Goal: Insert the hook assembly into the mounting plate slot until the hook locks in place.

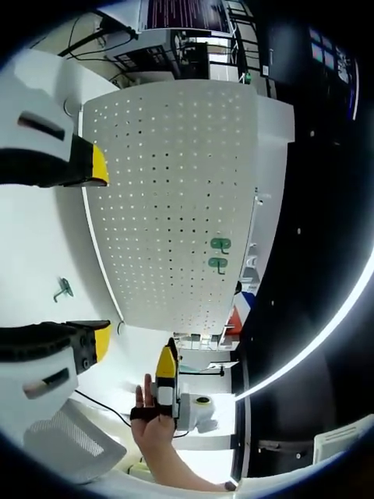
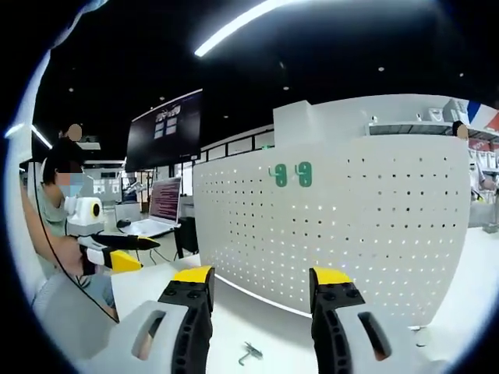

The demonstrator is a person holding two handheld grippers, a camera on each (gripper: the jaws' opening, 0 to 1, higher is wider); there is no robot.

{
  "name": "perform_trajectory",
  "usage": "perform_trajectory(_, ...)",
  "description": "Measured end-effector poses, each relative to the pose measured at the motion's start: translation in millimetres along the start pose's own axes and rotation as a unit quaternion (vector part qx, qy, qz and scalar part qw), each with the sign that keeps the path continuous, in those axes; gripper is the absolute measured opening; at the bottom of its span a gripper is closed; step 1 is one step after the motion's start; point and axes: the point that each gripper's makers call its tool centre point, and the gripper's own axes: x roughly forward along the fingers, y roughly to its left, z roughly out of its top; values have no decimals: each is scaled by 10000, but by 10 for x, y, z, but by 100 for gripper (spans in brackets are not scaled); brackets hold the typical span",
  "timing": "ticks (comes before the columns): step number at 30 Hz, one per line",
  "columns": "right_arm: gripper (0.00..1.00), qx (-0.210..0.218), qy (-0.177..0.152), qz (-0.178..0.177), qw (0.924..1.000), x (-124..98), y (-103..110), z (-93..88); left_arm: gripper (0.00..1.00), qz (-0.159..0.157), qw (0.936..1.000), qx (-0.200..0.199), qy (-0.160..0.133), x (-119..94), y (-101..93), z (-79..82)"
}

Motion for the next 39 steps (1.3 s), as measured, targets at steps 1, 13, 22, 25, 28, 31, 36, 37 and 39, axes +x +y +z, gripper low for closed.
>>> perform_trajectory(1,47,-18,17,0,10000,-12,1,-11,71,2,10000,-1,8,-2,2,0)
perform_trajectory(13,48,69,35,-43,10000,-133,13,-117,71,-19,10000,-34,56,7,5,-27)
perform_trajectory(22,49,74,43,-94,9999,-257,32,-167,72,-17,10000,-42,39,-2,3,-15)
perform_trajectory(25,49,94,43,-112,9999,-291,38,-190,72,-5,10000,-47,51,0,15,-31)
perform_trajectory(28,49,100,52,-136,9998,-327,39,-204,72,-25,10000,-29,44,1,3,-20)
perform_trajectory(31,49,119,50,-163,9998,-350,35,-212,72,-30,10000,-22,46,-5,-3,-14)
perform_trajectory(36,49,138,55,-222,9996,-402,10,-237,72,-13,10000,-33,36,-15,7,-8)
perform_trajectory(37,49,150,66,-242,9996,-414,0,-248,72,-16,10000,-37,49,-15,7,-16)
perform_trajectory(39,49,153,73,-255,9995,-433,-5,-253,72,-14,10000,-41,48,-15,6,-15)
